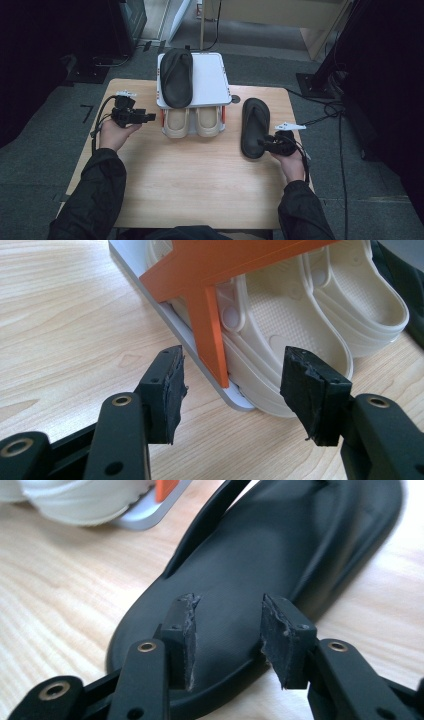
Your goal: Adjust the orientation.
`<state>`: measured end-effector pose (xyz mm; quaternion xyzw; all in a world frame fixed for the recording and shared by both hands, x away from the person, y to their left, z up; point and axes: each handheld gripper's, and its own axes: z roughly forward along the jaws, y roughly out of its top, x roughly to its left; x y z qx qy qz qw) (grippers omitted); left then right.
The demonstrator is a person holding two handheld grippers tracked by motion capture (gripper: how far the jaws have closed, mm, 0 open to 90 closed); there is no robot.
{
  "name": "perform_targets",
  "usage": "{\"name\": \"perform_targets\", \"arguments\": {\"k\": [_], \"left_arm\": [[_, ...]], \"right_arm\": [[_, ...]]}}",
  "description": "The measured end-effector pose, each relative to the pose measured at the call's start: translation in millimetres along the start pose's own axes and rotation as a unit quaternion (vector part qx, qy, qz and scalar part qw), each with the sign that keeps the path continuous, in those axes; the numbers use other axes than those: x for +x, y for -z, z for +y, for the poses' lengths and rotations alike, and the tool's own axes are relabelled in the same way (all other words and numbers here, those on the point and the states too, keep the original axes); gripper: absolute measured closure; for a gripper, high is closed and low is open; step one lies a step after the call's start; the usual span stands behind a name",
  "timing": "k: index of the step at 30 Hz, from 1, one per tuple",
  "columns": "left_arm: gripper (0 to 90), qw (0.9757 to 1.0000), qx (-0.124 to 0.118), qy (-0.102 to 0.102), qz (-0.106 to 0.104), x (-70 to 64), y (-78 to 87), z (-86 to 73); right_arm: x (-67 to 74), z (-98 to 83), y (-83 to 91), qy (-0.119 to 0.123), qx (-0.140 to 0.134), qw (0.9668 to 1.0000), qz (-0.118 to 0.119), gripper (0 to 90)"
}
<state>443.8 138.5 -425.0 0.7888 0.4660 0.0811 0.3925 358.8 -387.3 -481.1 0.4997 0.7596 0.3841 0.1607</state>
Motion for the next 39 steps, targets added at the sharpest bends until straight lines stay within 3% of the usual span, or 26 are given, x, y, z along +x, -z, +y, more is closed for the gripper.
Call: {"name": "perform_targets", "arguments": {"k": [9,12,22,26,32,39], "left_arm": [[43.0,1.0,0.005,-0.001,-0.001,-1.4,-1.2,-7.5],[43.0,0.9999,0.003,0.008,-0.007,0.1,1.5,-11.9],[42.9,0.9997,-0.003,0.025,0.002,9.0,12.1,-24.2],[42.9,0.9995,-0.004,0.03,0.003,11.3,13.3,-26.3],[42.9,0.9995,0.0,0.03,0.004,11.5,12.3,-26.8],[42.9,0.9996,0.004,0.027,0.005,10.2,12.5,-28.8]], "right_arm": [[-13.4,9.9,2.3,-0.016,-0.021,0.9988,-0.042,52.5],[-17.0,11.4,-3.6,-0.028,-0.022,0.9986,-0.04,52.1],[-20.7,15.5,-26.5,-0.024,0.013,0.9971,-0.071,55.2],[-26.6,14.8,-27.1,-0.036,0.01,0.9973,-0.063,60.1],[-28.8,17.0,-26.5,-0.036,0.013,0.9977,-0.057,63.7],[-34.7,18.2,-29.8,-0.058,-0.001,0.9976,-0.037,53.5]]}}
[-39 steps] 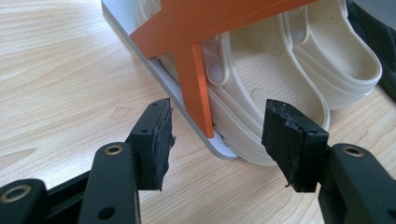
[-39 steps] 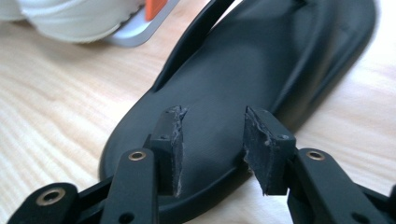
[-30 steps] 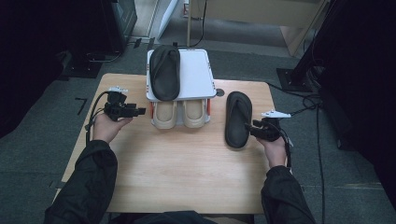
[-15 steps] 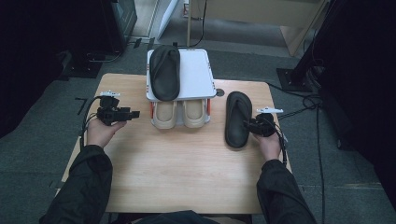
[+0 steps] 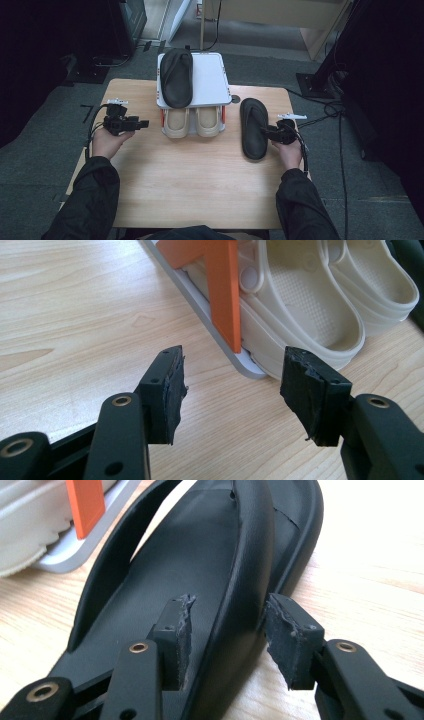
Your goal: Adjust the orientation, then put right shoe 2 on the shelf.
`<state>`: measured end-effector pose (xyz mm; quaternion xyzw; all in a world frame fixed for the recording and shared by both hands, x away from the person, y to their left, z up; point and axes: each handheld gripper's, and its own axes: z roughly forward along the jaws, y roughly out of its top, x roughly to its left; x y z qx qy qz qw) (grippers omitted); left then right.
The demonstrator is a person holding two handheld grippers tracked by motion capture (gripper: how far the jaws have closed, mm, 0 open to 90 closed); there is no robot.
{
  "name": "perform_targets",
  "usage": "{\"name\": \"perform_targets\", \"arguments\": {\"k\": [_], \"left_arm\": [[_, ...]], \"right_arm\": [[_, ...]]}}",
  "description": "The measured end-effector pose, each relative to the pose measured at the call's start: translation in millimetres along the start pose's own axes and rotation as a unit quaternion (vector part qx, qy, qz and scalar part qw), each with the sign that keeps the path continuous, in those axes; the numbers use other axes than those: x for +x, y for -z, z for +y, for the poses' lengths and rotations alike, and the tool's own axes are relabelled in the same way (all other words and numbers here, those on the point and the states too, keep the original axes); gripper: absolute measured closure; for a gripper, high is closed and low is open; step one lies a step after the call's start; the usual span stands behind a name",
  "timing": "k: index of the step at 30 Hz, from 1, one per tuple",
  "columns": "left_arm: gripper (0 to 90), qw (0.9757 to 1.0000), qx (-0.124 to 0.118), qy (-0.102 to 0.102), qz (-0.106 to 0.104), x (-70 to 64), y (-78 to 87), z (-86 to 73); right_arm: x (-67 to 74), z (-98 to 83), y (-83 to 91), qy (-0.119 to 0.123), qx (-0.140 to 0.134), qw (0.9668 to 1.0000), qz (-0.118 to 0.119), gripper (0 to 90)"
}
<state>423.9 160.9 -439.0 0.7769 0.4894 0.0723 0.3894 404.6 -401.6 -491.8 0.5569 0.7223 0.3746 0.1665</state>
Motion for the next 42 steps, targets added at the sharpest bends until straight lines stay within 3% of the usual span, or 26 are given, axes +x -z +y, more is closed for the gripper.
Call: {"name": "perform_targets", "arguments": {"k": [4,11,20,24,42], "left_arm": [[42.9,1.0,-0.001,0.0,0.002,0.3,2.0,-2.1],[42.9,1.0,-0.002,0.0,0.003,1.4,3.9,-4.0],[42.9,1.0,-0.002,-0.004,0.001,0.3,2.6,-4.1],[42.9,1.0,-0.002,-0.003,0.0,0.6,3.0,-4.0],[42.9,1.0,-0.001,-0.004,-0.003,1.1,1.1,-4.5]], "right_arm": [[-1.0,6.0,-6.3,0.004,-0.002,1.0,-0.008,53.2],[-7.3,11.3,-10.6,-0.007,-0.012,0.9998,-0.011,61.0],[-1.9,14.7,-7.8,-0.015,-0.009,0.9997,-0.017,72.3],[-1.1,18.0,-6.6,-0.042,0.007,0.999,-0.014,72.4],[12.1,25.7,3.4,-0.055,0.011,0.9982,-0.021,72.5]]}}
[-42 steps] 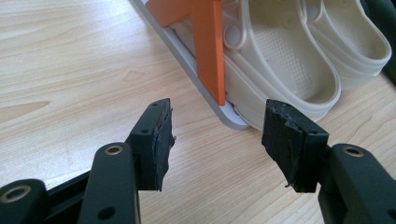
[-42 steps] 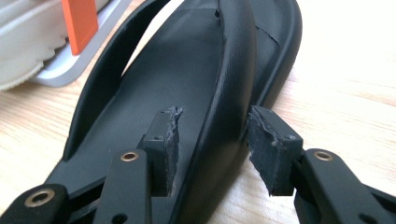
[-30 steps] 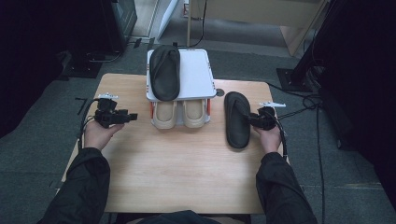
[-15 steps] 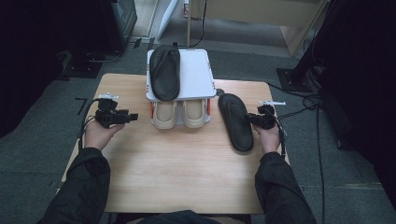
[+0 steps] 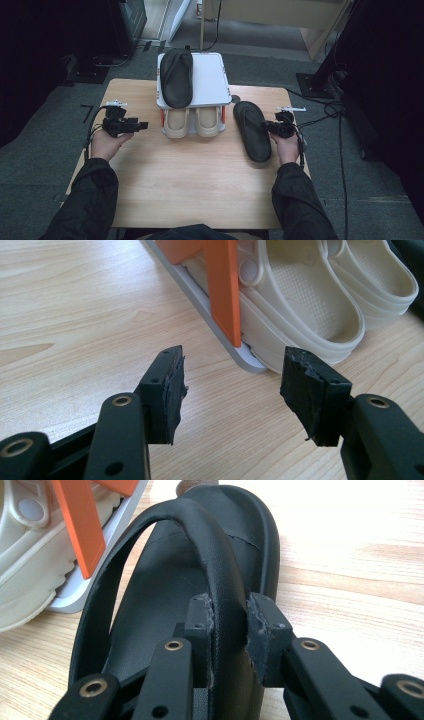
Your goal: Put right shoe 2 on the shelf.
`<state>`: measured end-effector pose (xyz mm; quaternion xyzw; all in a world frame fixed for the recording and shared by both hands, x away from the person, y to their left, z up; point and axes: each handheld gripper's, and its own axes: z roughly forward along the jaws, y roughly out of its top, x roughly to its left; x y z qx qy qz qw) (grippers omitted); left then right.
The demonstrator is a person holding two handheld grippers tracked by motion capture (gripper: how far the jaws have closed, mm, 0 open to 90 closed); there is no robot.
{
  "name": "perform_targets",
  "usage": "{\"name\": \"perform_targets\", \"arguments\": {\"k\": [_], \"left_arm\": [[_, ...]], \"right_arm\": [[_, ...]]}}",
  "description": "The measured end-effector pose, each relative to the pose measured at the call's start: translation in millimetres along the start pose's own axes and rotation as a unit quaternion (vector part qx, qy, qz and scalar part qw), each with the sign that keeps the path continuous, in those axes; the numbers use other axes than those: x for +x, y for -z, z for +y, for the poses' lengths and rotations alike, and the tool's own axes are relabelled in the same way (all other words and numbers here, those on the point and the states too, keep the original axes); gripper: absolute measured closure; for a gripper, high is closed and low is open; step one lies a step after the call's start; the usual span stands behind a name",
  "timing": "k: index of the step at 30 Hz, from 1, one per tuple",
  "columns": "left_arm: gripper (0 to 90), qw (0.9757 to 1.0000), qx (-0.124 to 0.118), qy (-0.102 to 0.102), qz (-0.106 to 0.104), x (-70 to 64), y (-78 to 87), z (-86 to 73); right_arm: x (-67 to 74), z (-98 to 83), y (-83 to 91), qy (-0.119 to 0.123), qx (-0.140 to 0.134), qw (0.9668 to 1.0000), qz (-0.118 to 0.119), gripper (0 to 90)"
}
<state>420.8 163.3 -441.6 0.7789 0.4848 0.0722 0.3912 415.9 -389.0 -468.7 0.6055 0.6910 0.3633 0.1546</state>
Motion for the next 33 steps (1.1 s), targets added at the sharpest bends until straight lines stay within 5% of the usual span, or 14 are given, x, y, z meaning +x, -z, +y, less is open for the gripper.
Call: {"name": "perform_targets", "arguments": {"k": [9,17,33], "left_arm": [[43.0,1.0,-0.001,0.0,-0.003,-0.6,0.2,0.2],[43.0,0.9999,-0.012,0.003,-0.01,-1.1,3.8,1.0],[42.8,0.9999,-0.006,0.0,-0.011,-1.3,0.3,0.3]], "right_arm": [[10.5,4.6,10.9,-0.011,-0.014,0.9998,0.007,72.6],[25.2,14.9,19.7,0.008,-0.013,0.9999,-0.002,72.7],[31.0,67.5,44.9,0.005,-0.042,0.9991,-0.009,72.9]]}}
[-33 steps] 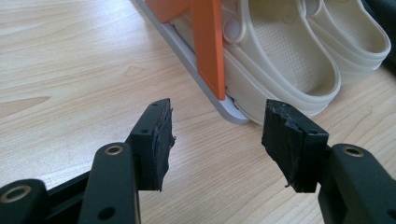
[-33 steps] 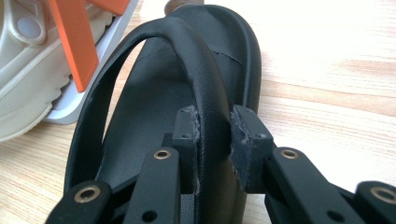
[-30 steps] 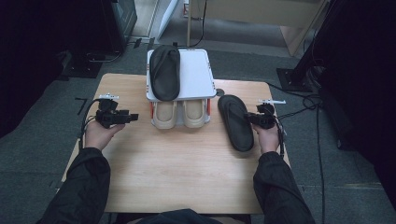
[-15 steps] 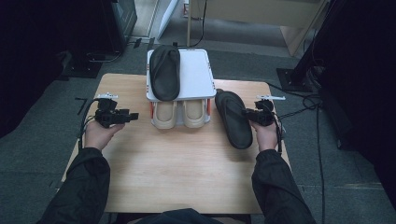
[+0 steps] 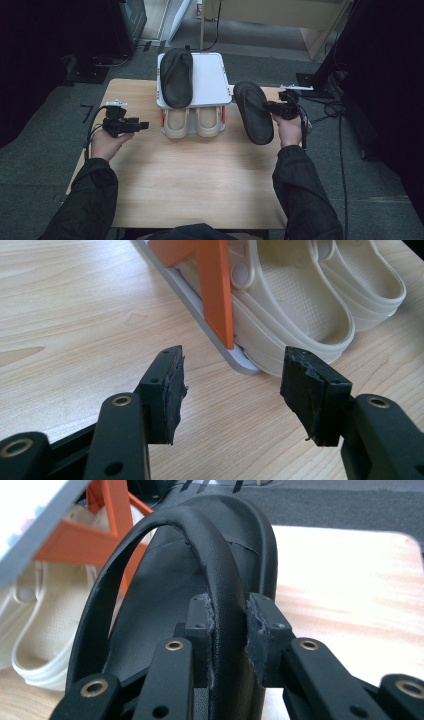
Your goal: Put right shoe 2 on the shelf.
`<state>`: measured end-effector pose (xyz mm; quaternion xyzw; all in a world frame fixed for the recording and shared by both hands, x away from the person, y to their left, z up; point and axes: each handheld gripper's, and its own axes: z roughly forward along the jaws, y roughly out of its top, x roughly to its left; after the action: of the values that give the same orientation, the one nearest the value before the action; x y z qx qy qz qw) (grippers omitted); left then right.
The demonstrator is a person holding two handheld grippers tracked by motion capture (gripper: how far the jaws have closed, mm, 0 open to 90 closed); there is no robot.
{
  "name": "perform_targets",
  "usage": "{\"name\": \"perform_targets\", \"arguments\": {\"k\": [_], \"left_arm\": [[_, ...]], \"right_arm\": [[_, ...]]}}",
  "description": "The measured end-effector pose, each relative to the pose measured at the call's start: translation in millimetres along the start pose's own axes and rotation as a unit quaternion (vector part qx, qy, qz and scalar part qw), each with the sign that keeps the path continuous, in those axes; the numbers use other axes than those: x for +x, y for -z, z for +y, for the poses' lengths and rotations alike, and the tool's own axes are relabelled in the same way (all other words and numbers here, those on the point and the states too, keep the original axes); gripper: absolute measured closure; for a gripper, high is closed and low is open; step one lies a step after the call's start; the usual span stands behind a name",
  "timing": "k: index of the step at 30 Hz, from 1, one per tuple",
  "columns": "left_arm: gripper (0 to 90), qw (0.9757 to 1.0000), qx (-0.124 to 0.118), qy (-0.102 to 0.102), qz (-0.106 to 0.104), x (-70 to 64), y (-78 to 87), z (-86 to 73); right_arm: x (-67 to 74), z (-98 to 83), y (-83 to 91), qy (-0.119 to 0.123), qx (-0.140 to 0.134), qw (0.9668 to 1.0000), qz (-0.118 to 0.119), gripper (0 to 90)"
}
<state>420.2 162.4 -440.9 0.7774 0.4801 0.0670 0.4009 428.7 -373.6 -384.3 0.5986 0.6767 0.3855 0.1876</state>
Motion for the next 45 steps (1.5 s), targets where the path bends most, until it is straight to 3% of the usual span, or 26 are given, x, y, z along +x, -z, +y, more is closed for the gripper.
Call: {"name": "perform_targets", "arguments": {"k": [19,27,36,45], "left_arm": [[42.8,0.9999,0.001,-0.002,-0.01,-2.1,-0.4,0.5],[42.8,0.9999,-0.003,-0.001,-0.016,-3.0,-1.3,0.8],[42.9,0.9997,-0.002,-0.004,-0.024,-2.1,-2.0,1.4],[42.9,0.9993,-0.007,-0.002,-0.036,-2.5,-1.7,2.0]], "right_arm": [[19.2,55.3,15.9,0.011,-0.021,0.9997,0.006,73.2],[36.0,78.4,19.0,0.025,-0.025,0.9994,0.006,73.3],[66.8,106.6,8.0,0.04,-0.026,0.9988,0.009,73.3],[101.8,116.9,-25.3,0.045,-0.017,0.9988,0.008,73.3]]}}
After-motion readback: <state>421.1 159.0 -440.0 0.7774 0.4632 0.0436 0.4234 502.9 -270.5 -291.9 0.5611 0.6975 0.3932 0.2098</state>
